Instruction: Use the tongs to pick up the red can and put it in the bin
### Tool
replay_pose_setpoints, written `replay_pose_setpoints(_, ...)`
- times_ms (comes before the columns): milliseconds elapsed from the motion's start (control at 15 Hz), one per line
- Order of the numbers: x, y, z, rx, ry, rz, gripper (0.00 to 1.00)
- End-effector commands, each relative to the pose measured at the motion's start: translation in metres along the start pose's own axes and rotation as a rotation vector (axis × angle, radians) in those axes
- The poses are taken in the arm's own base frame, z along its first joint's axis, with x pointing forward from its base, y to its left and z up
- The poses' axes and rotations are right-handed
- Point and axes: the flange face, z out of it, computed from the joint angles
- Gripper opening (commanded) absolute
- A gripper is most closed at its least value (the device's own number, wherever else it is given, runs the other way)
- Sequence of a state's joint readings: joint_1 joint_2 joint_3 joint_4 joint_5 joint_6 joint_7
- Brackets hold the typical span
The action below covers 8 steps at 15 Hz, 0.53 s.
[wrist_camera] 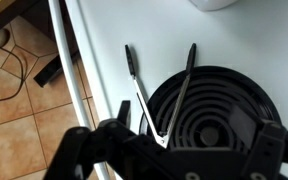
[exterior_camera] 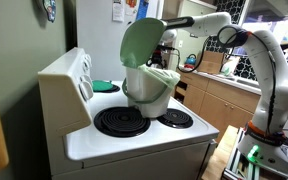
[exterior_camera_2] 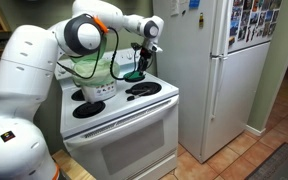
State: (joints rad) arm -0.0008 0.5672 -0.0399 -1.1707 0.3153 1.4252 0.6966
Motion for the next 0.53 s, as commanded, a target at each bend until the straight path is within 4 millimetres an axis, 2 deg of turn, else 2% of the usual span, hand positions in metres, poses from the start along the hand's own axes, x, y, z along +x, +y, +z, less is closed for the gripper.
replay_pose_setpoints(0, -0.057, 0.019, -0.054, -0.070, 0.169, 0.009, 1.00)
replay_pose_setpoints(200, -0.086, 0.022, -0.090, -0.114, 0.343, 0.031, 1.00)
replay_pose_setpoints(400, -0.106, 0.016, -0.107, -0.083, 0.481, 0.047, 1.00)
replay_pose_setpoints(467, -0.096, 0.013, -0.109, -0.093, 0.425, 0.018, 1.00)
